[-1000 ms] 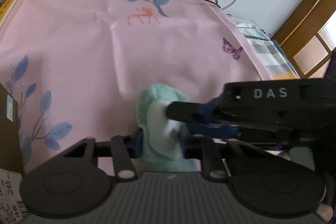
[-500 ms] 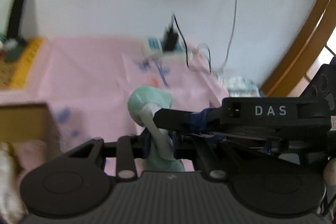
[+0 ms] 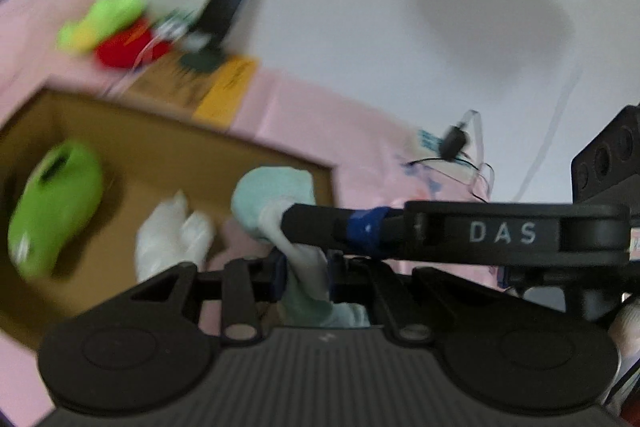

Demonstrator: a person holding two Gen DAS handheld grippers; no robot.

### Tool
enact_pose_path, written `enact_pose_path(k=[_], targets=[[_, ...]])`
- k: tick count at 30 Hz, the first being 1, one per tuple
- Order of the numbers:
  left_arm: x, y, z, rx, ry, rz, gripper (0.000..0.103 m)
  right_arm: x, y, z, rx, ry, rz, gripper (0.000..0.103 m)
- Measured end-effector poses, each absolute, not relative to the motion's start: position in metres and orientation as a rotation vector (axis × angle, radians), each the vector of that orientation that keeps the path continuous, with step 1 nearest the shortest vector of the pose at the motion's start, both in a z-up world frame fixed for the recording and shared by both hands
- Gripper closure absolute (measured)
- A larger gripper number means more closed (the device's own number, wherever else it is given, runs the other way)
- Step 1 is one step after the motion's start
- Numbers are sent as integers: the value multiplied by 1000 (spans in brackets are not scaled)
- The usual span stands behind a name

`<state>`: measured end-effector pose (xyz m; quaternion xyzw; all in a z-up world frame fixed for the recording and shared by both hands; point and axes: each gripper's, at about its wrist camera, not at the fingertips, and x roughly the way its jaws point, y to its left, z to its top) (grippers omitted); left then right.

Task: Organize soft objects
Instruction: 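Carry the mint-green plush with the right gripper into the box, then open the right gripper to set the mint plush beside the bear, then lift the open right gripper out of the box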

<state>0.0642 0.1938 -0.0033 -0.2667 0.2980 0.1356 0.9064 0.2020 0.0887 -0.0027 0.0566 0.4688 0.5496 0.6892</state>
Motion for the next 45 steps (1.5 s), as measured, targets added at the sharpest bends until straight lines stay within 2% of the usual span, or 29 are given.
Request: enact_pose_path(k=[4,8,13,14,15,16,17,24,33,45], targets=[[48,214,-32,-712,633,295,102,193,128,-15,-24,1092,1280,86],[49,212,-52,-695,677,361,102,168,149,-22,-197,1041,1271,86],[43,223,-58,-683,712,348,98,170,145,-26,-135,1051,1223,87],[41,223,-59,-682,716,332,90,173,144,-26,-123,1047,1207,87],[41,224,-59,-683,721,314,65,175,144,-25,-103,1048,1197,87],[41,226,-58,-678,730,293,52,177,142,-24,-80,1051,1185,87],[39,227,-57,-670,738,287,50,179,140,-22,-56,1052,1171,87],[24,247,-48,-614,761,252,52,187,126,-17,70,1047,1045,86],[18,266,-39,-500,787,209,52,181,136,-38,57,1084,875,86],[26,273,-34,-295,876,210,52,159,150,-35,16,965,755,84]])
